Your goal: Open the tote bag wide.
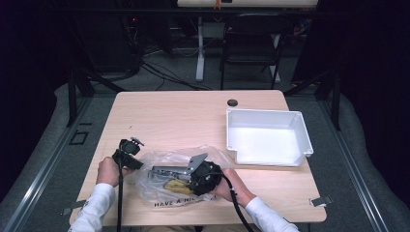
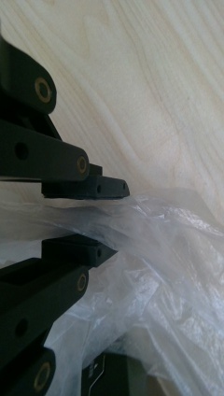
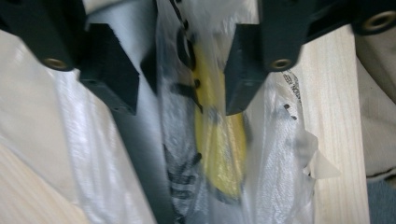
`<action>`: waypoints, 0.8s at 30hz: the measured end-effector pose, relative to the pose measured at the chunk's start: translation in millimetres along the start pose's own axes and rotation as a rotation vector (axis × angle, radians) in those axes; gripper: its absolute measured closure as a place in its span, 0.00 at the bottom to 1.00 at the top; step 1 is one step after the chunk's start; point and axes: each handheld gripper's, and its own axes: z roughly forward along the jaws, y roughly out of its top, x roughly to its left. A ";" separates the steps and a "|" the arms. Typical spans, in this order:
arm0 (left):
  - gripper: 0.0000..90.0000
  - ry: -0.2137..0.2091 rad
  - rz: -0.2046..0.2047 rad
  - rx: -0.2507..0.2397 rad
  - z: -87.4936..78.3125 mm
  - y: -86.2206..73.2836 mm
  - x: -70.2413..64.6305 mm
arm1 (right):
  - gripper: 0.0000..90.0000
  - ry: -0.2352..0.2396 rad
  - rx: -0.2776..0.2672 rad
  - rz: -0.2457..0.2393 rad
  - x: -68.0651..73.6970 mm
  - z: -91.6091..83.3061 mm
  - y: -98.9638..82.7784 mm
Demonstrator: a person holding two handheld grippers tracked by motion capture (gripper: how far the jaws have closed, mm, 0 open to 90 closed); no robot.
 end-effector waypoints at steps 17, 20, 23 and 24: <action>0.96 0.025 -0.016 -0.064 -8.9 0.8 0.4 | 1.00 0.064 0.042 -0.074 26.8 6.3 -8.7; 0.96 0.022 -0.008 -0.044 -7.3 1.4 -0.2 | 1.00 0.090 0.066 -0.099 33.0 10.7 -12.5; 0.96 0.046 -0.001 -0.033 -7.2 1.1 -1.1 | 1.00 0.125 0.082 -0.114 39.6 16.0 -14.7; 0.96 0.049 0.000 -0.030 -7.7 0.9 -0.6 | 1.00 0.138 0.091 -0.131 41.8 17.1 -14.8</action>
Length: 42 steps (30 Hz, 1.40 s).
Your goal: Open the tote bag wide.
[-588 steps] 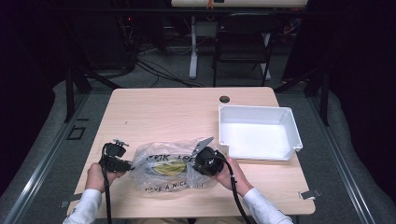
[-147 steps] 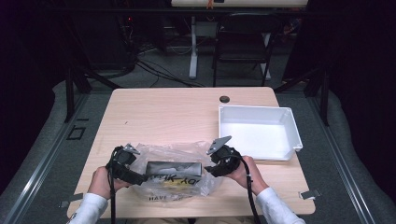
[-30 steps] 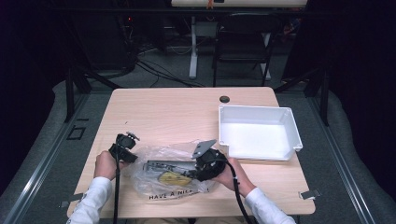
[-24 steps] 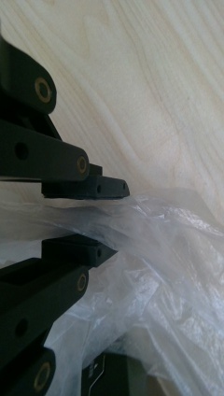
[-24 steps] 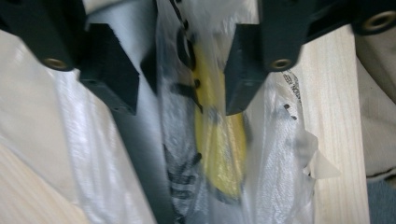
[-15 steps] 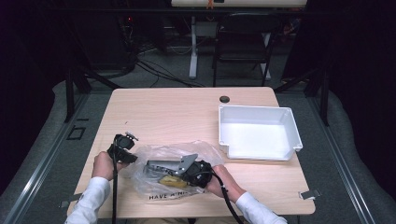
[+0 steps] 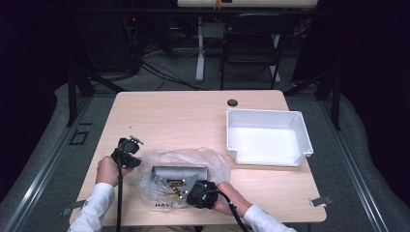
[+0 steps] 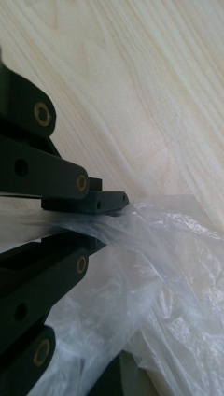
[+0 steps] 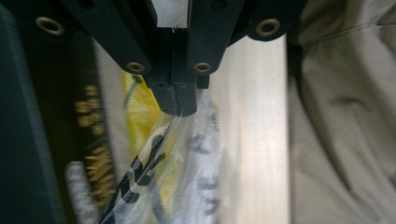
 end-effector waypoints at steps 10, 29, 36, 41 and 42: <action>0.96 0.095 -0.038 -0.026 -0.3 1.4 10.0 | 1.00 0.110 0.017 -0.090 14.3 -0.9 0.5; 0.29 -0.137 -0.008 -0.126 -46.9 -5.8 -18.1 | 0.55 -0.080 -0.172 0.228 -50.7 -64.9 -23.0; 0.35 -0.177 0.090 -0.065 -48.9 -19.2 -46.3 | 0.60 -0.192 -0.106 0.360 -72.3 -62.9 -41.6; 0.51 -0.178 0.133 0.005 -37.0 -38.6 -53.9 | 0.68 -0.225 -0.063 0.418 -82.4 -54.3 -48.8; 0.59 -0.176 0.144 0.014 -33.2 -40.5 -56.2 | 0.70 -0.231 -0.048 0.425 -84.3 -52.9 -49.7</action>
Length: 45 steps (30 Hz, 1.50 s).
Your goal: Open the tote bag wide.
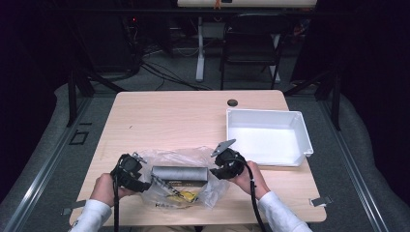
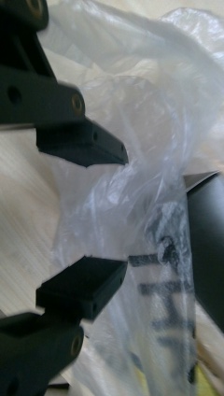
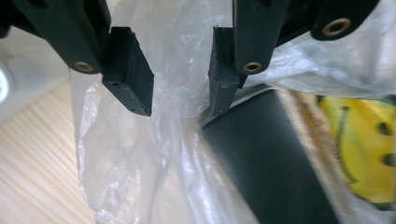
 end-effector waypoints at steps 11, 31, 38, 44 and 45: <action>0.96 0.045 0.051 0.076 17.7 -3.8 1.6 | 0.73 -0.033 0.094 0.023 -5.8 25.0 -5.9; 0.35 -0.105 0.043 -0.107 -21.3 -8.8 -3.3 | 0.49 0.020 -0.002 -0.064 1.0 -3.9 3.1; 0.22 -0.070 0.021 -0.177 -36.7 -10.6 -1.9 | 0.43 0.039 -0.027 -0.072 2.9 -7.9 5.4; 0.14 0.001 -0.075 -0.267 -50.9 -24.2 12.4 | 0.37 0.077 -0.023 -0.109 2.7 -9.1 5.6; 0.12 0.018 -0.090 -0.269 -52.2 -26.6 15.3 | 0.34 0.077 -0.018 -0.121 3.4 -9.6 6.3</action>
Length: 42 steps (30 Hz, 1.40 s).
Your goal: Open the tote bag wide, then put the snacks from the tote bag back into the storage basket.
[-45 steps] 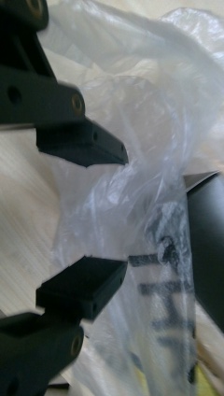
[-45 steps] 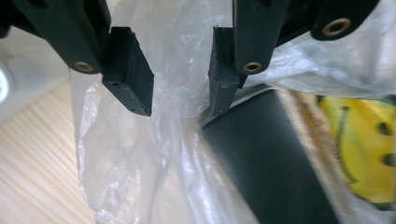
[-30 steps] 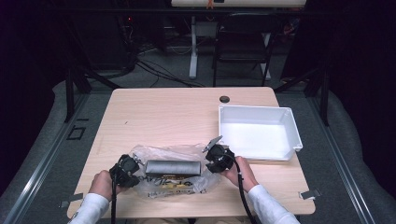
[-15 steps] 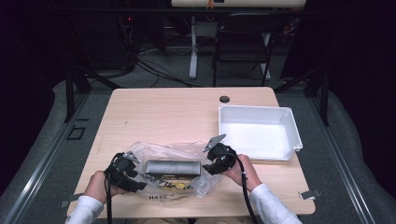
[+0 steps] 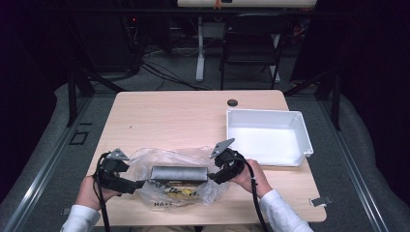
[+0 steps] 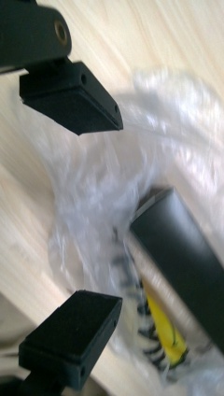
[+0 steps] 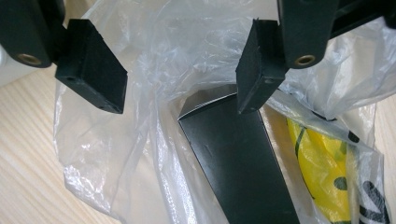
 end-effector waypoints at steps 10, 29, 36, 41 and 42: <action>0.01 0.151 -0.122 -0.070 -5.1 -14.4 29.0 | 0.21 0.030 0.037 -0.060 6.5 2.7 12.7; 0.00 0.217 -0.238 -0.070 0.1 -32.6 60.8 | 0.15 0.063 0.111 -0.146 18.6 15.1 34.9; 0.00 0.217 -0.242 -0.062 1.7 -34.7 62.5 | 0.18 0.077 0.155 -0.186 20.8 21.9 44.4; 0.00 0.209 -0.242 -0.050 5.4 -34.2 62.0 | 0.22 0.081 0.178 -0.214 21.8 26.3 54.8; 0.00 0.204 -0.241 -0.045 6.2 -33.4 61.4 | 0.22 0.085 0.184 -0.221 22.3 27.7 56.9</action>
